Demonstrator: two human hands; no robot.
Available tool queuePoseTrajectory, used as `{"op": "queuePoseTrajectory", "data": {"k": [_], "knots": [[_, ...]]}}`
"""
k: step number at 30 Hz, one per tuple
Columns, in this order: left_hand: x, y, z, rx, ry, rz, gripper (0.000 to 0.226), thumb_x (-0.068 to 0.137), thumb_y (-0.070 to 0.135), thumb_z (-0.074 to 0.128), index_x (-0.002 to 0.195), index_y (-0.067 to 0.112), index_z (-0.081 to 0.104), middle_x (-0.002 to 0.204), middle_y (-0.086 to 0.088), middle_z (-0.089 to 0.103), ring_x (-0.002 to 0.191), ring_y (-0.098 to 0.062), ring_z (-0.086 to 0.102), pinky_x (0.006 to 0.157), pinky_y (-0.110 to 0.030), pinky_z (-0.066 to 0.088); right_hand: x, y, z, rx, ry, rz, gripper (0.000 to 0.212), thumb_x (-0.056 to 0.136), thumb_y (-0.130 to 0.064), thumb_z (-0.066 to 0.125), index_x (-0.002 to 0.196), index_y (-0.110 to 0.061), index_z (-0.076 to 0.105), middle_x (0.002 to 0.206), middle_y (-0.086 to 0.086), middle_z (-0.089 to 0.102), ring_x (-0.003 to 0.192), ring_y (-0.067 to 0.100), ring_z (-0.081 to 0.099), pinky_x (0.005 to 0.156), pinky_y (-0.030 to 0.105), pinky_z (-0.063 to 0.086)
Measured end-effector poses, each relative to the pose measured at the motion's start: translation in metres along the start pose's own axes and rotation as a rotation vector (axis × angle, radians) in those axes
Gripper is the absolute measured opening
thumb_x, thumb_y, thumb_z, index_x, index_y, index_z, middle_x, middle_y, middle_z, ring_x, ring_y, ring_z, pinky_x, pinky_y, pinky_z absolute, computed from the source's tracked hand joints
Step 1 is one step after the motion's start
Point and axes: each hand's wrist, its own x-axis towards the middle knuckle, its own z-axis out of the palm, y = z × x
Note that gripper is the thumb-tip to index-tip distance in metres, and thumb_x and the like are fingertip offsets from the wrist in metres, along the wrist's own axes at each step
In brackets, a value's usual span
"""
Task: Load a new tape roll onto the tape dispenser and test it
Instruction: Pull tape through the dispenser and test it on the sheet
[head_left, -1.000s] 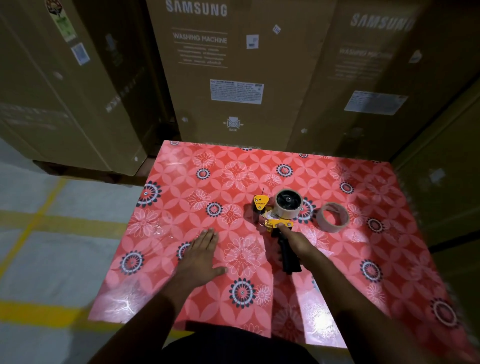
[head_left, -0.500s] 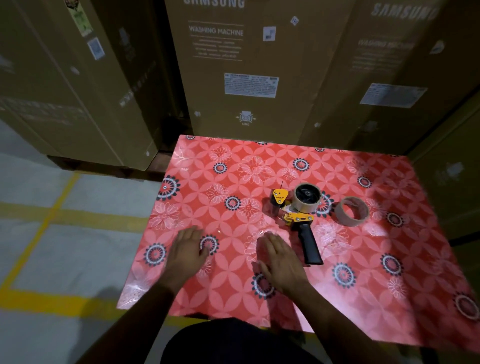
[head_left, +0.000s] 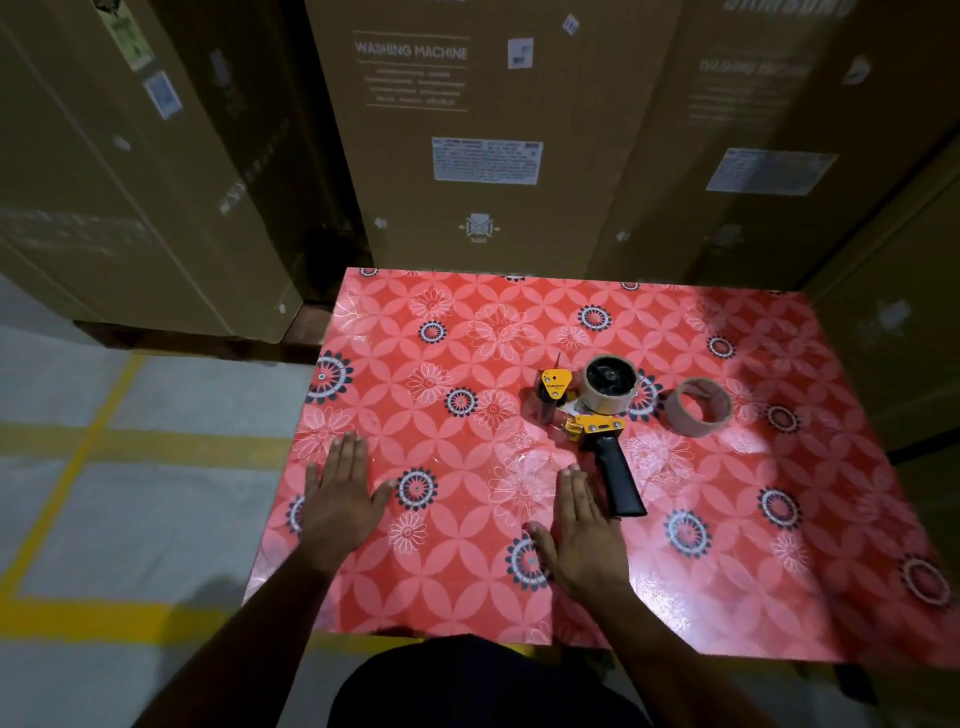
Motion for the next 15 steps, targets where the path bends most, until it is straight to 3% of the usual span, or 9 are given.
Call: {"op": "queuePoseTrajectory", "data": {"k": [2, 4, 6, 9, 12, 15], "knots": [[-0.001, 0.003, -0.001, 0.024, 0.011, -0.002, 0.091, 0.089, 0.071, -0.003, 0.158, 0.011, -0.003, 0.166, -0.011, -0.005, 0.154, -0.027, -0.005, 0.120, -0.051, -0.004, 0.001, -0.008, -0.006, -0.005, -0.028, 0.053, 0.094, 0.091, -0.073, -0.003, 0.160, -0.010, -0.005, 0.169, 0.010, -0.002, 0.156, 0.022, 0.013, 0.115, 0.046, 0.035], [-0.003, 0.010, -0.003, 0.085, 0.037, -0.001, 0.088, 0.091, 0.064, -0.004, 0.158, 0.006, 0.004, 0.166, -0.014, 0.001, 0.154, -0.029, -0.002, 0.122, -0.053, -0.002, 0.008, -0.019, -0.011, -0.012, -0.060, 0.092, 0.103, 0.088, -0.073, -0.013, 0.159, -0.003, 0.011, 0.167, 0.018, 0.014, 0.154, 0.032, 0.022, 0.115, 0.052, 0.037], [-0.008, 0.025, -0.005, 0.125, 0.026, 0.043, 0.083, 0.095, 0.059, -0.001, 0.157, 0.005, 0.008, 0.166, -0.016, 0.004, 0.154, -0.031, -0.001, 0.123, -0.053, 0.000, 0.017, -0.031, -0.010, -0.073, -0.022, -0.030, 0.097, 0.094, -0.071, -0.006, 0.157, -0.002, 0.021, 0.163, 0.022, 0.021, 0.152, 0.039, 0.023, 0.119, 0.059, 0.028], [-0.017, 0.067, -0.003, 0.078, -0.029, 0.218, 0.073, 0.101, 0.054, 0.011, 0.158, 0.010, -0.002, 0.166, -0.012, -0.007, 0.153, -0.028, -0.009, 0.125, -0.049, 0.000, 0.026, -0.051, -0.006, -0.111, -0.101, -0.271, 0.085, 0.096, -0.066, 0.001, 0.160, -0.011, -0.003, 0.168, 0.012, -0.004, 0.156, 0.029, -0.006, 0.126, 0.050, -0.002], [-0.027, 0.113, 0.003, 0.019, -0.084, 0.441, 0.067, 0.105, 0.037, 0.030, 0.159, 0.017, -0.005, 0.168, -0.003, -0.006, 0.154, -0.018, -0.011, 0.126, -0.044, 0.006, 0.031, -0.056, -0.002, -0.083, -0.094, -0.341, 0.087, 0.093, -0.067, -0.005, 0.160, -0.012, -0.001, 0.170, 0.008, -0.002, 0.157, 0.024, -0.008, 0.126, 0.047, -0.004], [-0.025, 0.108, 0.006, 0.028, -0.087, 0.491, 0.063, 0.106, 0.045, 0.023, 0.158, 0.024, -0.005, 0.167, 0.004, -0.005, 0.153, -0.014, -0.010, 0.126, -0.044, 0.005, 0.030, -0.039, -0.001, -0.087, -0.086, -0.335, 0.078, 0.100, -0.063, 0.008, 0.161, -0.015, -0.002, 0.170, 0.006, -0.002, 0.157, 0.022, -0.005, 0.127, 0.042, 0.000]]}}
